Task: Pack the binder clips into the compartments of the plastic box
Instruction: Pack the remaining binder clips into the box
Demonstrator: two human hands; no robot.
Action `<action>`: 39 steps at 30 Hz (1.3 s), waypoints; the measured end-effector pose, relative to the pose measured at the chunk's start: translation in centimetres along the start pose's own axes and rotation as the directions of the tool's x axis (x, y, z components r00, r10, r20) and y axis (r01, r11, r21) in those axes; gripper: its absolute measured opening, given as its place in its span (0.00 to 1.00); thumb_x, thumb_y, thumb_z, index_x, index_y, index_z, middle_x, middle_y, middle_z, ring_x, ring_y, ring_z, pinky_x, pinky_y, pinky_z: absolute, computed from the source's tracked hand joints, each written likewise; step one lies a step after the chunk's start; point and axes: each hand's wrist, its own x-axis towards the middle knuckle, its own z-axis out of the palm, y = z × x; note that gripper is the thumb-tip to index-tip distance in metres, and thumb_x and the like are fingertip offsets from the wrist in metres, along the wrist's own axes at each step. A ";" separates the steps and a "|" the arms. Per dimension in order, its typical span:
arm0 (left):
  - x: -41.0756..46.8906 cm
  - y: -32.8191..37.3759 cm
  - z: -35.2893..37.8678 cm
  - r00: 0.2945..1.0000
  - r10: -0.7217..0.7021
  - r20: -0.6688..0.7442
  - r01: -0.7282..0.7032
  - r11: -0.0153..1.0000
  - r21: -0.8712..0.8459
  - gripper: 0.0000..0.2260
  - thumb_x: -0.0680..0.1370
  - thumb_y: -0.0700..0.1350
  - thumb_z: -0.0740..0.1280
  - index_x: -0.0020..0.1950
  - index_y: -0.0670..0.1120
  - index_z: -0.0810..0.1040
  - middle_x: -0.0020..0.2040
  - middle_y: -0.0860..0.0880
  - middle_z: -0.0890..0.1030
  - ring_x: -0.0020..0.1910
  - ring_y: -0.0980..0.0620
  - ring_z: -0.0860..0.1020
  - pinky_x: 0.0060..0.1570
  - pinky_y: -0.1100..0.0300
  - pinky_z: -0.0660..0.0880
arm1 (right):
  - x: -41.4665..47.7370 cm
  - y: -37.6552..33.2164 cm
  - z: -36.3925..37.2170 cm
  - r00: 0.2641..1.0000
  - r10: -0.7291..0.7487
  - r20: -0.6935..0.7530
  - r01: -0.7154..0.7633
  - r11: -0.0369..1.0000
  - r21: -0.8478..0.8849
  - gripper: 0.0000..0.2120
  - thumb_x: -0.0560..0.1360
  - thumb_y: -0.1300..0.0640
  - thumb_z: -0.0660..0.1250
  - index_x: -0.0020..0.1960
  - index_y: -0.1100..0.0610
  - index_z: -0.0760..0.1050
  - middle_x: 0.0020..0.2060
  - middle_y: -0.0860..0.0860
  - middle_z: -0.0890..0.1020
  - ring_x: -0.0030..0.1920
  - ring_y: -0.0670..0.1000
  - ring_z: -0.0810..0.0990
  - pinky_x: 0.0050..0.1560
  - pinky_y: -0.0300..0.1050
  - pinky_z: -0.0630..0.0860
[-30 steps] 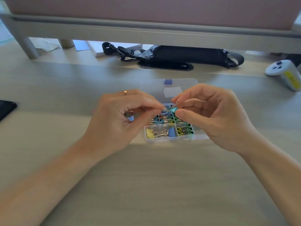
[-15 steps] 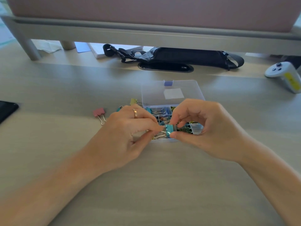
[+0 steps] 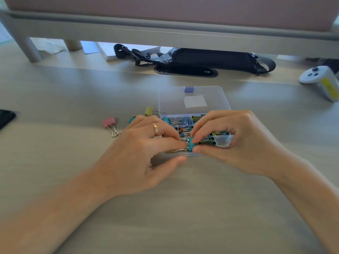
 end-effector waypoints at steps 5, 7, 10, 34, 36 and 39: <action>-0.1 -0.1 0.2 0.999 0.054 0.004 -0.054 0.997 0.062 0.08 0.79 0.49 0.72 0.55 0.50 0.87 0.53 0.52 0.83 0.52 0.48 0.80 0.55 0.51 0.72 | 0.1 0.1 0.1 0.999 -0.051 0.002 0.052 0.997 -0.053 0.03 0.72 0.59 0.81 0.45 0.54 0.88 0.47 0.43 0.86 0.48 0.40 0.85 0.52 0.29 0.74; -0.1 -0.2 0.3 0.998 0.057 -0.007 -0.056 0.996 0.071 0.07 0.79 0.48 0.73 0.55 0.49 0.87 0.53 0.52 0.83 0.52 0.48 0.80 0.55 0.51 0.73 | 0.0 0.1 0.2 0.996 -0.093 0.003 0.093 0.993 -0.066 0.02 0.73 0.58 0.80 0.45 0.54 0.88 0.47 0.44 0.87 0.48 0.40 0.85 0.52 0.29 0.75; -0.1 -0.2 0.5 0.998 0.061 -0.025 -0.059 0.995 0.078 0.06 0.78 0.47 0.73 0.53 0.48 0.88 0.52 0.51 0.84 0.51 0.48 0.81 0.54 0.50 0.74 | -0.1 0.3 0.5 0.990 -0.142 0.002 0.142 0.987 -0.079 0.01 0.74 0.57 0.78 0.46 0.55 0.88 0.47 0.44 0.87 0.49 0.39 0.84 0.53 0.34 0.78; -0.1 -0.3 0.1 0.996 0.029 -0.082 -0.020 0.994 0.107 0.10 0.76 0.53 0.75 0.41 0.48 0.84 0.44 0.53 0.83 0.47 0.48 0.80 0.48 0.48 0.75 | -0.5 1.0 1.5 0.968 -0.252 0.023 0.252 0.951 -0.179 0.05 0.77 0.55 0.77 0.50 0.57 0.87 0.48 0.47 0.87 0.53 0.50 0.83 0.53 0.50 0.80; -0.1 -0.3 0.1 0.996 0.033 -0.082 -0.025 0.994 0.107 0.10 0.77 0.53 0.74 0.41 0.48 0.84 0.44 0.53 0.83 0.47 0.49 0.80 0.48 0.49 0.75 | -0.4 0.9 1.6 0.966 -0.258 0.028 0.259 0.947 -0.191 0.05 0.78 0.55 0.76 0.50 0.57 0.87 0.49 0.47 0.87 0.53 0.50 0.83 0.53 0.50 0.80; -0.1 -0.3 0.0 0.997 0.031 -0.077 -0.023 0.995 0.102 0.10 0.77 0.53 0.75 0.42 0.48 0.84 0.46 0.53 0.83 0.48 0.48 0.80 0.48 0.48 0.75 | -0.4 0.9 1.7 0.963 -0.266 0.026 0.266 0.944 -0.193 0.06 0.78 0.54 0.76 0.51 0.57 0.88 0.50 0.46 0.87 0.54 0.50 0.83 0.54 0.49 0.80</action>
